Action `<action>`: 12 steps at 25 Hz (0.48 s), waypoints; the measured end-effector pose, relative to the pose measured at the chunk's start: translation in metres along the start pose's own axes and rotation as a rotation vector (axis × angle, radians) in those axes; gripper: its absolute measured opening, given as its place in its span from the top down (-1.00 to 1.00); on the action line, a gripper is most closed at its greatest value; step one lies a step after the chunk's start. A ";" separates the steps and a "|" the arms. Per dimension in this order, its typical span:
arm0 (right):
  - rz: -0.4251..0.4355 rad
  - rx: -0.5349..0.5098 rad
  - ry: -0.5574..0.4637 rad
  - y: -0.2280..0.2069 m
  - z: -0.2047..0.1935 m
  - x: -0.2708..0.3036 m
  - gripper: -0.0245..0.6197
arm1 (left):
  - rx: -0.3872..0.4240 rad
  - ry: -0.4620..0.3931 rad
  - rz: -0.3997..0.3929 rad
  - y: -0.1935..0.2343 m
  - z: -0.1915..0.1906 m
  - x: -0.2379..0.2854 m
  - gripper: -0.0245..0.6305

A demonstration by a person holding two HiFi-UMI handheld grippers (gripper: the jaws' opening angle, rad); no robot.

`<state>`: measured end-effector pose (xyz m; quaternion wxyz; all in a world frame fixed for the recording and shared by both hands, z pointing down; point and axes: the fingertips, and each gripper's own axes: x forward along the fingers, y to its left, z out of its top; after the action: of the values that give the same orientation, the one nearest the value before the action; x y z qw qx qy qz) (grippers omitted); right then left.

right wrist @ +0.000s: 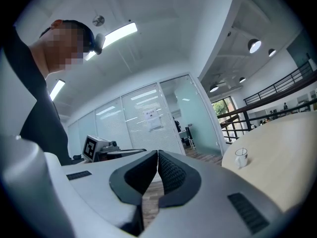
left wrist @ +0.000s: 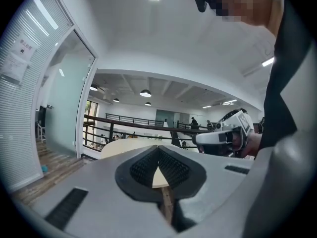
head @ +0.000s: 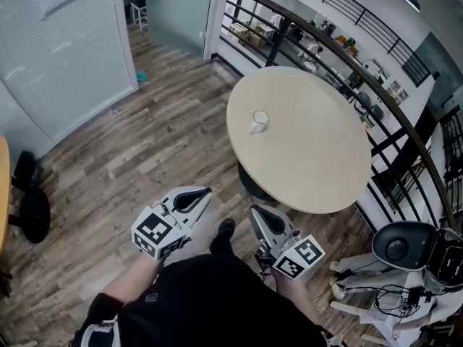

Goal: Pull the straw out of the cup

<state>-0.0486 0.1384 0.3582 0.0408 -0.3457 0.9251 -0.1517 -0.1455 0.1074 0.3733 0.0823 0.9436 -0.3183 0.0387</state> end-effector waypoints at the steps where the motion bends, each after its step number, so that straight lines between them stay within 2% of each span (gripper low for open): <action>1: 0.011 0.001 0.003 -0.007 0.002 0.006 0.85 | 0.000 0.000 0.014 0.008 0.002 0.005 0.90; 6: 0.074 -0.007 0.009 -0.042 0.016 0.038 0.85 | -0.022 0.003 0.049 0.045 0.010 0.038 0.90; 12: 0.077 0.003 0.020 -0.096 0.034 0.051 0.85 | 0.003 -0.009 0.048 0.068 0.032 0.086 0.90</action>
<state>-0.0208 0.0277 0.3575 0.0380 -0.3083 0.9378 -0.1550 -0.1178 -0.0031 0.3613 0.0785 0.9361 -0.3409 0.0369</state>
